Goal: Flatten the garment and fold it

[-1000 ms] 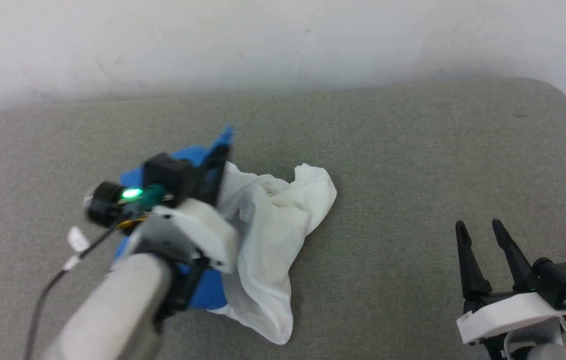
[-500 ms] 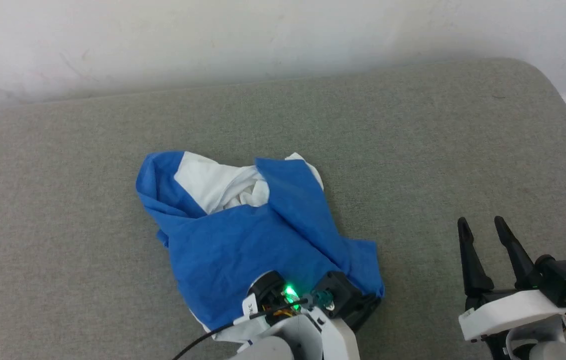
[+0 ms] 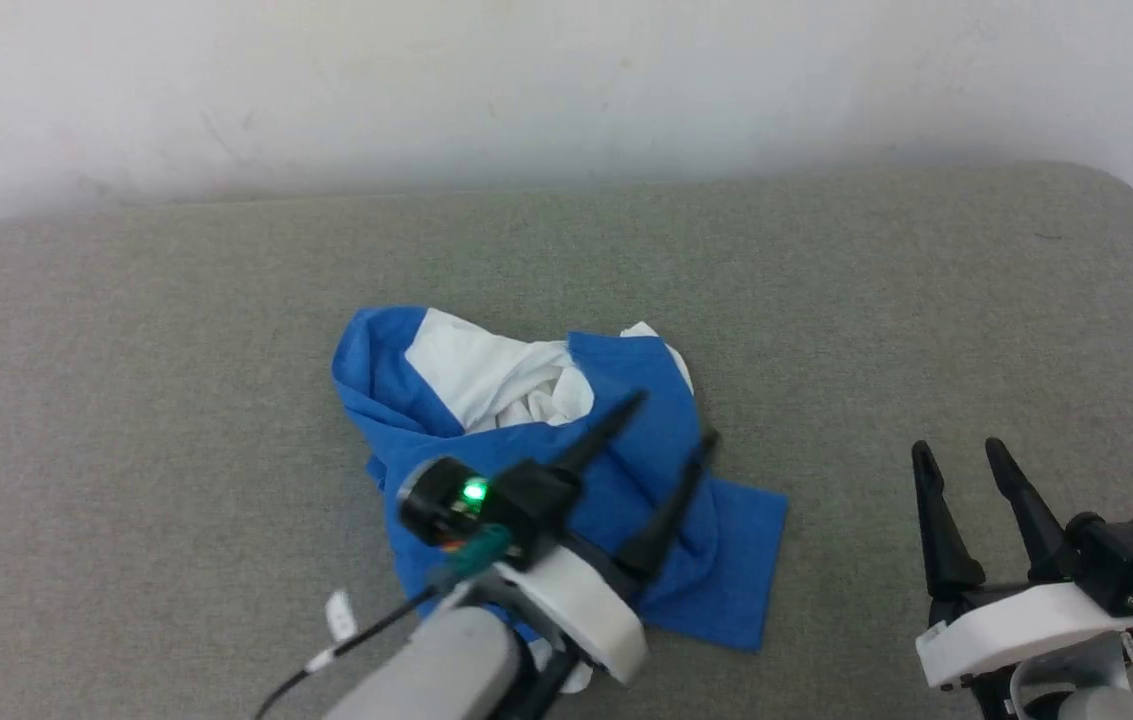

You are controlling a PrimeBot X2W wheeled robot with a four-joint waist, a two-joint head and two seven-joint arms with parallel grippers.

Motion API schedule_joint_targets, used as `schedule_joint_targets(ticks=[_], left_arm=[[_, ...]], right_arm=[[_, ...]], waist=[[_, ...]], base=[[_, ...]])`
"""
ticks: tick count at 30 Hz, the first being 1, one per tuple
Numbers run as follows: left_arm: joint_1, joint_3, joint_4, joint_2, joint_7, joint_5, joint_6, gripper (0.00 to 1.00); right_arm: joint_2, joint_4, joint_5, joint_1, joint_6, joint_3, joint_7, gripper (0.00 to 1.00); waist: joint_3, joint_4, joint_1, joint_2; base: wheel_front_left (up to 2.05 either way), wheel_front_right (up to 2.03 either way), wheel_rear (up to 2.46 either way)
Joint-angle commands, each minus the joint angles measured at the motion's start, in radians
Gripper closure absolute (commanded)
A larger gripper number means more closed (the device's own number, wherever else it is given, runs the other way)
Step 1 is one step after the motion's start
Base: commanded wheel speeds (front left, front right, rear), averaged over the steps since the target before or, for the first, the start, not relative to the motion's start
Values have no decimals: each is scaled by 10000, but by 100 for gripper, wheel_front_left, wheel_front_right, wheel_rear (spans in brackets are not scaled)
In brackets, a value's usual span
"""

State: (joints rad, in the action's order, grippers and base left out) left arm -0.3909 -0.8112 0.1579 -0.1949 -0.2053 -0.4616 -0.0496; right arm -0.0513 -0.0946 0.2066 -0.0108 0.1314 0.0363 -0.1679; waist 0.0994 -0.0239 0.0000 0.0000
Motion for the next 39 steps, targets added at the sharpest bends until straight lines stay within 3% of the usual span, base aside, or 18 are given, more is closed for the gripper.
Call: schedule_joint_targets(ticks=[1,9,12,18,24,32,39], left_arm=[[184,193,-90,-120,-127,36,-148,0],[1294,3104,-1140,-740,-558,79,-1507,0],[1952,4243,-1325,-992,-561,114,-1666,0],[3161,5725,-1145,-1532,-563,155,-1525,0],[3925,6082,-980,-1720,-564,178,-1360,0],[3831,5949,-862,-1584,-560,132,-1287,0],[3441,5822,-756,-1379,-561,174,-1251,0]], right_arm=[[11,60,-75,-86,-7,9,9,0],[11,214,-104,-267,-7,-22,176,0],[11,223,-79,-340,-7,-39,282,0],[11,77,3,-441,-7,-235,929,0],[11,-538,-100,-23,-7,-935,2697,0],[9,-1389,-294,1905,-7,-2495,4646,0],[-134,-2796,-357,3196,-7,-3160,5170,0]], waist=[[-156,134,0,0],[-267,221,0,0],[-308,238,0,0],[-377,336,0,0],[-347,516,0,0],[-194,939,0,0],[-44,1325,0,0]], base=[[0,0,0],[0,0,0],[0,0,0],[0,0,0],[0,0,0],[0,0,0],[0,0,0]])
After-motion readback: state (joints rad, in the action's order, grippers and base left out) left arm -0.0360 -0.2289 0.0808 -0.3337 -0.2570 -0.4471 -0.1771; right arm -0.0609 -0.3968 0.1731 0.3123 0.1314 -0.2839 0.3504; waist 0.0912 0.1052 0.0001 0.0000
